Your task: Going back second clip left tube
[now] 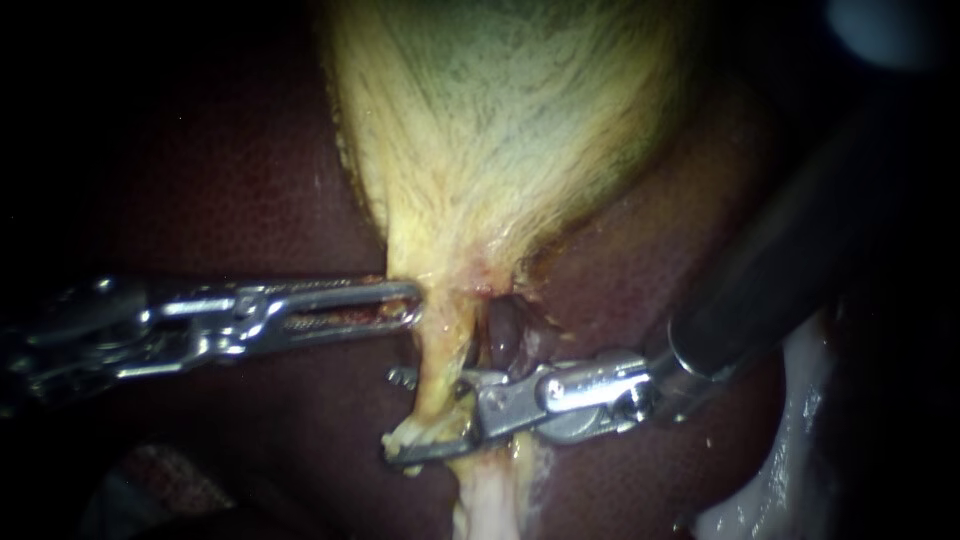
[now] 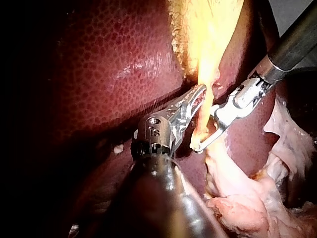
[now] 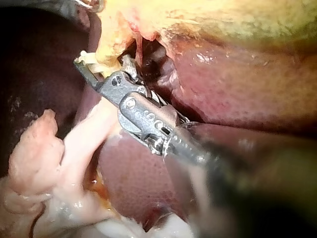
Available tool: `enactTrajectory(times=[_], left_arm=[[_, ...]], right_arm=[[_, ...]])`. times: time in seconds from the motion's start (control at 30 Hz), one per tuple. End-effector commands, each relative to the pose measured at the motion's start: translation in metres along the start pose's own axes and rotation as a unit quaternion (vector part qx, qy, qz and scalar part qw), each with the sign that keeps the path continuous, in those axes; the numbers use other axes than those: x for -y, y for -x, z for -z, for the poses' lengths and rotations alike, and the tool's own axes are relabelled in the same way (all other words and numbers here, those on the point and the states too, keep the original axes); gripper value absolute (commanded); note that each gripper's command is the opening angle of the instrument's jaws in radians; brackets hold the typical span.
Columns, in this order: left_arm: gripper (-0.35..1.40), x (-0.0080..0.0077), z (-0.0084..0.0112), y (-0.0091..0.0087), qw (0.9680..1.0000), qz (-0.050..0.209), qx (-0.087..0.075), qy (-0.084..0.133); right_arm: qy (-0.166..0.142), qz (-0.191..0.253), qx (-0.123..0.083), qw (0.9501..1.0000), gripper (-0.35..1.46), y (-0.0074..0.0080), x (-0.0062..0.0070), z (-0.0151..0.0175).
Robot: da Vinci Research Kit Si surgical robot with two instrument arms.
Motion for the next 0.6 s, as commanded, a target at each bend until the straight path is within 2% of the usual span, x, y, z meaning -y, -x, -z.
enactTrajectory(times=[0.03,0.17,0.37,0.6], left_arm=[[-0.35,0.0,0.0,0.0,1.0,0.0,0.0,0.0],[-0.35,0.0,0.0,0.0,1.0,0.0,0.0,0.0],[-0.35,-0.0001,0.0,0.0,1.0,0.0,0.0,0.0],[-0.35,-0.0002,0.0,0.0,1.0,0.0,0.0,-0.001]], right_arm=[[-0.008,0.011,0.0,0.9999,0.6,0.0,0.0001,0.0002],[-0.032,0.037,-0.004,0.9988,0.6,-0.0001,0.0006,0.0003],[-0.07,0.052,-0.009,0.9961,0.6,-0.0008,0.0017,0.0002],[-0.073,0.061,-0.01,0.9954,0.6,-0.0006,0.0016,0.0003]])
